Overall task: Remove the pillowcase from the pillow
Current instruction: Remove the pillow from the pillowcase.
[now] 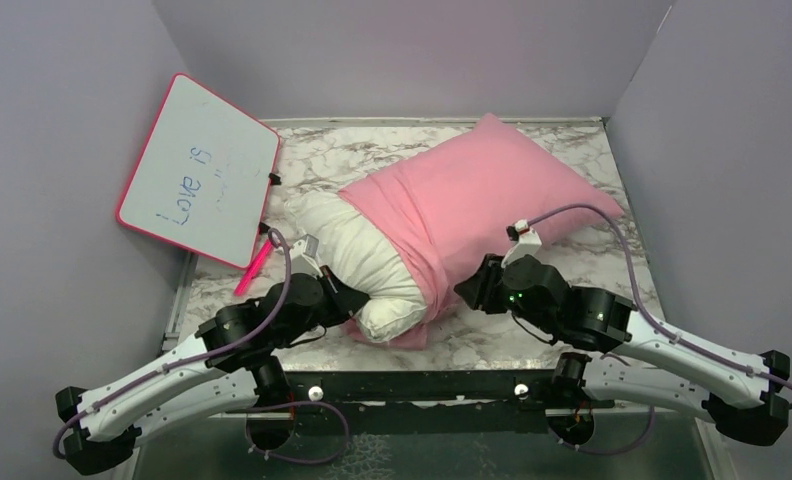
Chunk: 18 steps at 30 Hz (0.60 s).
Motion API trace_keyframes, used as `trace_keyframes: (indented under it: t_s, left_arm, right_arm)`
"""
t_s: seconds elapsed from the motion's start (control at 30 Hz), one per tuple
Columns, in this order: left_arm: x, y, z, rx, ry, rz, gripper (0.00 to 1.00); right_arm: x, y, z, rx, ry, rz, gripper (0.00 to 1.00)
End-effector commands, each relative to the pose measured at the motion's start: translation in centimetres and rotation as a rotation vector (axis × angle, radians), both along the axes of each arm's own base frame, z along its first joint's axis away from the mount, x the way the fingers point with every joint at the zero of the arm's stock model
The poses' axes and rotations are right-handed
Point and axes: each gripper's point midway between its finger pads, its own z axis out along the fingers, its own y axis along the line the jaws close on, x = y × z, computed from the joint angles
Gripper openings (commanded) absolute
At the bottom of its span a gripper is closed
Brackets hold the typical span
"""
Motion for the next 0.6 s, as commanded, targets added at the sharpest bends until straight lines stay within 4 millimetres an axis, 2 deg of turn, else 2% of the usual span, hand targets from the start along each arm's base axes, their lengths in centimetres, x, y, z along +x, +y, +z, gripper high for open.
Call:
trace_keyframes:
  t_s: [0.0, 0.1, 0.2, 0.27, 0.3, 0.43, 0.57]
  left_arm:
    - [1.8, 1.0, 1.4, 0.002, -0.06, 0.095, 0.0]
    - [2.1, 0.4, 2.0, 0.001, -0.067, 0.087, 0.0]
    - [2.2, 0.0, 2.2, 0.002, -0.067, 0.081, 0.0]
    - [2.3, -0.2, 2.5, -0.005, -0.072, 0.076, 0.0]
    - [2.3, -0.3, 2.8, -0.01, -0.076, 0.073, 0.0]
    - [2.5, -0.7, 3.9, -0.019, -0.094, 0.065, 0.0]
    - [2.5, -1.1, 4.9, -0.027, -0.105, 0.048, 0.0]
  right_arm:
    - [-2.3, 2.8, -0.4, 0.01, -0.036, 0.276, 0.47]
    - [-3.9, 4.1, -1.0, 0.049, -0.002, 0.382, 0.54]
    - [-5.4, 5.3, -1.9, 0.103, 0.032, 0.466, 0.65]
    - [-6.4, 6.5, -2.5, 0.141, 0.058, 0.54, 0.77]
    - [-6.6, 6.8, -3.2, 0.14, 0.079, 0.549, 0.78]
    - [-4.9, 7.2, -6.5, 0.11, 0.125, 0.432, 0.77]
    - [-2.1, 7.5, -6.1, 0.179, 0.017, 0.304, 0.72]
